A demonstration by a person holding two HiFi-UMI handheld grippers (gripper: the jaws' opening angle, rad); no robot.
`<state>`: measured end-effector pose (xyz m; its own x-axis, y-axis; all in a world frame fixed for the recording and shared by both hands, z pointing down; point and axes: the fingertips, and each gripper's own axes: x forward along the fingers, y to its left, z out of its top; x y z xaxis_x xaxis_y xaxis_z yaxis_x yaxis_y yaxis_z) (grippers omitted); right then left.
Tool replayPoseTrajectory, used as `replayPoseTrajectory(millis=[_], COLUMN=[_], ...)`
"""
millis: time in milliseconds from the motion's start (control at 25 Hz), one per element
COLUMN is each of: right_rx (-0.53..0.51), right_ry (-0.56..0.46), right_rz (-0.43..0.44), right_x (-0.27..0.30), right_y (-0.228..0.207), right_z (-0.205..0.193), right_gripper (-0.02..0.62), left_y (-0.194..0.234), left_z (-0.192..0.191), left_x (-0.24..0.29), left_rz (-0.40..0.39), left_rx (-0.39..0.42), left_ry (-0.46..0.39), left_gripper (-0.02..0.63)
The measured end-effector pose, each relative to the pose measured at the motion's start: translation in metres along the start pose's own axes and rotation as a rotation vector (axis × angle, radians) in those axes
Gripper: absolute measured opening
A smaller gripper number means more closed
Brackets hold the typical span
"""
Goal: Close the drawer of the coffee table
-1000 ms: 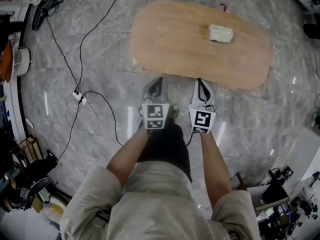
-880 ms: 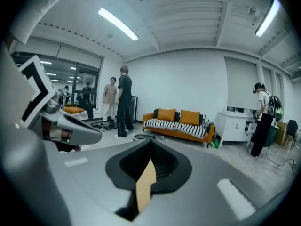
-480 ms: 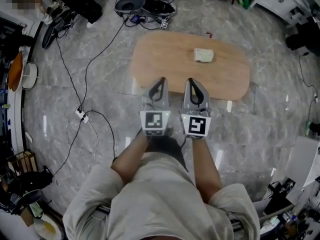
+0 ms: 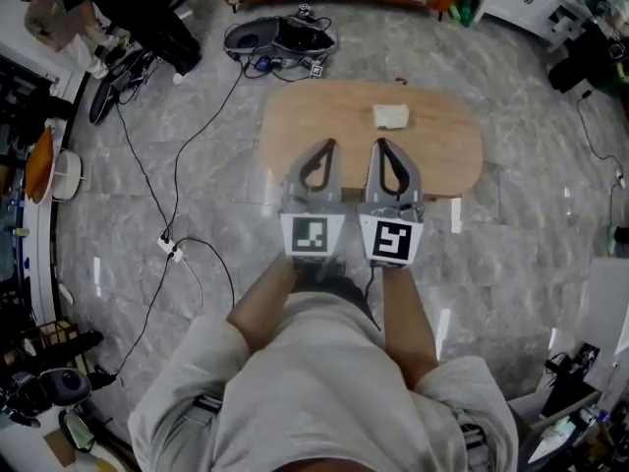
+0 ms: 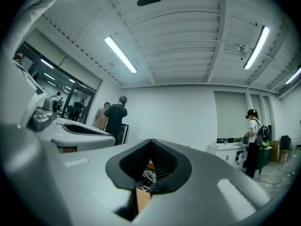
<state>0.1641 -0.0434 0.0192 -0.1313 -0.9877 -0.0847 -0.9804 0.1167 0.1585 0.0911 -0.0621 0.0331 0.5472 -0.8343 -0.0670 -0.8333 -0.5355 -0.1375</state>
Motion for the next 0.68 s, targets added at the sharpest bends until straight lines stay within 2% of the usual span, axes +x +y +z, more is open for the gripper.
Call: replayPoseTrajectory(millis=[160,440,680], right_rx=[-0.007,-0.021,-0.044], right_ry=[-0.001,0.010,0.017], right_rz=[-0.022,-0.049,-0.076], right_x=[-0.014,-0.012,-0.045], right_y=[-0.009,-0.024,-0.014], right_z=[0.006,0.013,0.020], right_gripper=[0.006,0.006,0.006], left_y=[-0.010,-0.019,-0.030], left_z=[0.006,0.021,0.026], left_x=[-0.004,0.008,-0.020], left_rz=[-0.017,-0.055,-0.075], left_rx=[-0.058,-0.048,-0.052], left_ry=[-0.002,-0.020,-0.036], left_gripper=[0.020,0.020,0.020])
